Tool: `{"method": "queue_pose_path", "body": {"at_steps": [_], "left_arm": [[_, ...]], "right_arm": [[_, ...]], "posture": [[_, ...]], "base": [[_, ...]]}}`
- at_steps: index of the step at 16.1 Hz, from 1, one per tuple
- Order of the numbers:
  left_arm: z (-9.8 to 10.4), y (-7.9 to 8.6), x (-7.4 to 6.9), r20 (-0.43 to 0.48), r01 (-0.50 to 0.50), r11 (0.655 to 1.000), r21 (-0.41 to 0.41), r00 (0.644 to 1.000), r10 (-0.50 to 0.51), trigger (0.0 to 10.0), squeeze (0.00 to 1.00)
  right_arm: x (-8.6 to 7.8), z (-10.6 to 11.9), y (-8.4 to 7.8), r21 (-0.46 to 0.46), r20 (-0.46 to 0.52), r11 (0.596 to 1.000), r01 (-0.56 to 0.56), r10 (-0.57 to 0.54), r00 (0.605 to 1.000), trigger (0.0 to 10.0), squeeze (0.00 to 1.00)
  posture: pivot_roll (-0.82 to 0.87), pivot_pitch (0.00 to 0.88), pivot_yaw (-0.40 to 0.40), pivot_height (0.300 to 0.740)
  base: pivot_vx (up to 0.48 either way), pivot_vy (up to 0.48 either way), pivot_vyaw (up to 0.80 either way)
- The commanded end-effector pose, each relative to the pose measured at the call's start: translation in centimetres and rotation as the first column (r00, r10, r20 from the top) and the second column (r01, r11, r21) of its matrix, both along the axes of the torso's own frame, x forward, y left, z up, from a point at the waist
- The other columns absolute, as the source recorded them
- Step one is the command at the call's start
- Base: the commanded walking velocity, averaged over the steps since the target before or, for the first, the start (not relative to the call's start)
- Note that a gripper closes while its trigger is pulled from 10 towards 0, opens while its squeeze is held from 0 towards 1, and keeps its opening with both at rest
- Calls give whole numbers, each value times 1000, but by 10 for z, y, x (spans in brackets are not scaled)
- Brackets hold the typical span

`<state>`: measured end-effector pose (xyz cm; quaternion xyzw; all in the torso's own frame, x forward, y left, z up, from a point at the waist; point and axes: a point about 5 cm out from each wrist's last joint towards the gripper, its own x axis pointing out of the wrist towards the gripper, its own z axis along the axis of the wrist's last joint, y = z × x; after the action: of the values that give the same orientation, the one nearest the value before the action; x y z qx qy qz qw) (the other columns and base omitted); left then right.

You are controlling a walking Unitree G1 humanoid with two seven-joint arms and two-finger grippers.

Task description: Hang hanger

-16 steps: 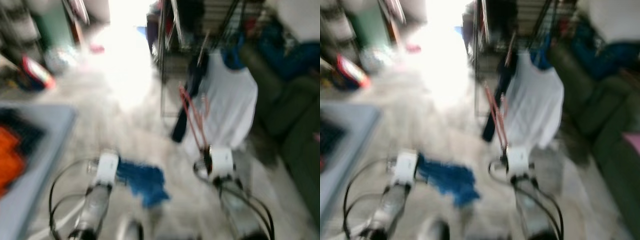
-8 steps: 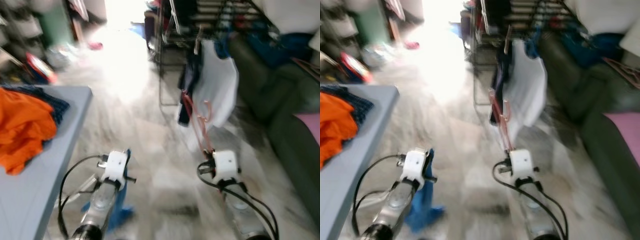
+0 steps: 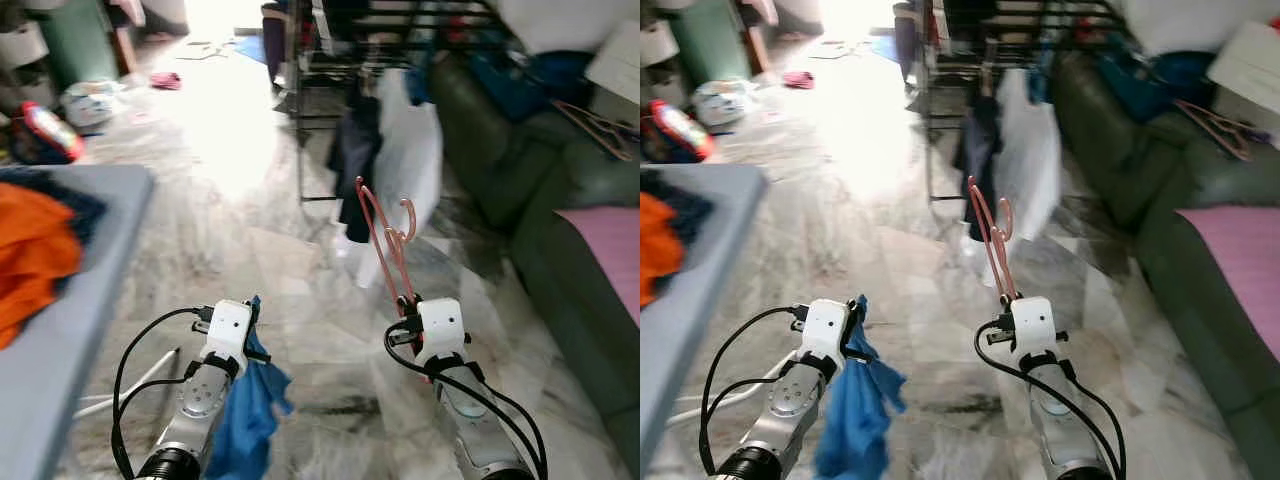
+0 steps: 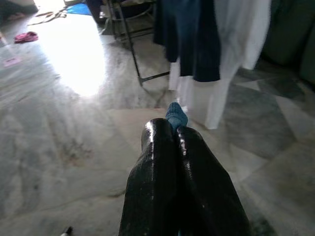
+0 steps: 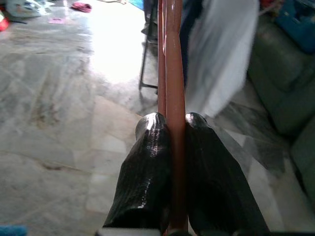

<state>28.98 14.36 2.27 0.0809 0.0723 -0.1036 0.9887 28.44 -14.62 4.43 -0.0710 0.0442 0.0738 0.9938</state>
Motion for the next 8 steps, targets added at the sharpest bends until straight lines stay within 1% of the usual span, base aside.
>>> {"method": "queue_pose_path", "body": {"at_steps": [1, 8], "left_arm": [[2, -2, 0, 13, 15, 1000, -1, 1000, -15, 10000, 0], [1, -1, -2, 8, 21, 1000, -5, 1000, -21, 10000, 0]], "right_arm": [[-1, 0, -3, -1, 2, 1000, 9, -9, 1000, 10000, 0], [-4, -1, -2, -14, -2, 1000, 0, 0, 1000, 10000, 0]], "posture": [[79, 105, -62, 740], [76, 123, -60, 740]], "base": [[0, -307, 0], [0, -319, 0]]}}
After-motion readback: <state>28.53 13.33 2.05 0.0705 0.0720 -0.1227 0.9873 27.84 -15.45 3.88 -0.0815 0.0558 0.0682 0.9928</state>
